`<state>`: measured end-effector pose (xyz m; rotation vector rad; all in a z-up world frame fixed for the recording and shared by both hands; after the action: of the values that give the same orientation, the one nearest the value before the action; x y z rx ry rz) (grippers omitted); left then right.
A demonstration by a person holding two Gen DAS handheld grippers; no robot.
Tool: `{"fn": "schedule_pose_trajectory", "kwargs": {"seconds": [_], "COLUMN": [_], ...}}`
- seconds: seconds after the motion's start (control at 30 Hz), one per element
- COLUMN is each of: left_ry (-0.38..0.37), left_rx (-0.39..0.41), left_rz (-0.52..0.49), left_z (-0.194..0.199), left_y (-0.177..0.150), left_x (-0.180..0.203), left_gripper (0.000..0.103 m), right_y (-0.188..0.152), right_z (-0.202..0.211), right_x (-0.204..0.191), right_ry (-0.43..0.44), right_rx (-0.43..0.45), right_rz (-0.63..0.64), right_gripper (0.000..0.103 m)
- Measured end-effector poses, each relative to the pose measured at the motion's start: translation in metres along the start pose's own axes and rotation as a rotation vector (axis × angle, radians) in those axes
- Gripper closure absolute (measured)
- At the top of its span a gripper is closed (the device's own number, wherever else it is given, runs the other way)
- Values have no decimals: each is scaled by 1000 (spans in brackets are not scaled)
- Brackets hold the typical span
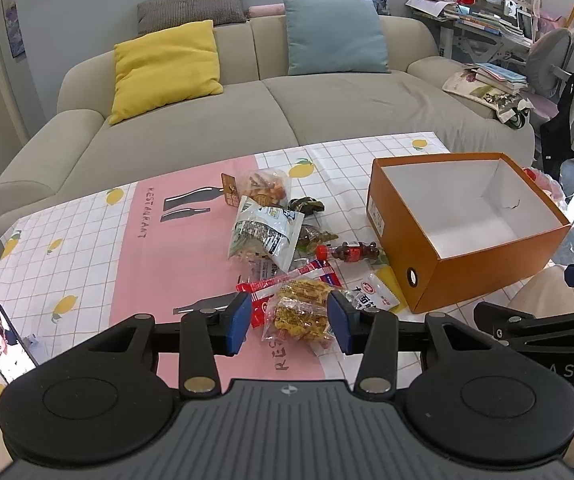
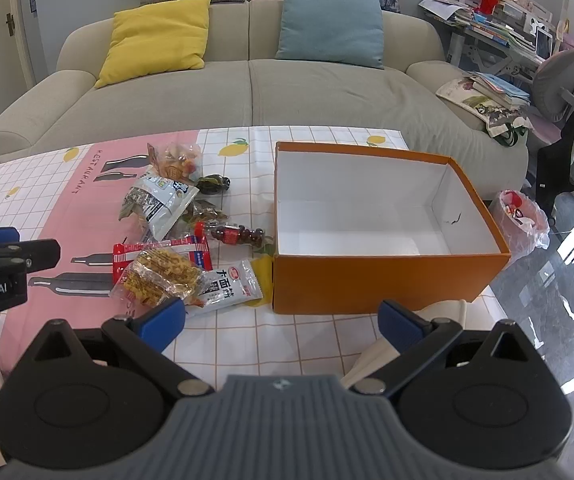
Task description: Organize snacks
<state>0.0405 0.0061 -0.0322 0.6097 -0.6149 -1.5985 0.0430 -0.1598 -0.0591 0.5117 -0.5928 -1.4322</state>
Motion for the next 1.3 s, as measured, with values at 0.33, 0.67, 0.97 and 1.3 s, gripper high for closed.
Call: {"fn": "schedule_pose_trajectory", "kwargs": {"seconds": [0.33,0.67,0.97,1.3], "left_ry": [9,14,14,3], "left_rx": [-14,-14,-15,-13], "left_rz": [-6,-13,-13,-32], "left_z": [-2,-2,-2,-3], "left_y": [-1,-1,-1,-1], "left_x": [-1,-1,-1,-1], "left_gripper": [52,52,52,47], "right_y": [0,-1,-1,-2], "right_z": [0,0,0,-2], "right_x": [0,0,0,0], "right_ry": [-1,0,0,6], "right_rx": [1,1,0,-6], "right_rz": [3,6,8,5], "right_gripper": [3,3,3,3]}}
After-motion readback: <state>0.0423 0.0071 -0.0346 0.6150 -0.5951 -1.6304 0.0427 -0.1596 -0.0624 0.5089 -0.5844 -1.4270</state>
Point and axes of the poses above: each gripper's, at about its wrist camera, not at the fingertips, and z roughly against the way its jaws point, x to its right, y to its top, the point moved 6 cm from there along -z, roughly the way its jaws point, and after that the axes turned 3 degrees about z, right-handed, at the moved point
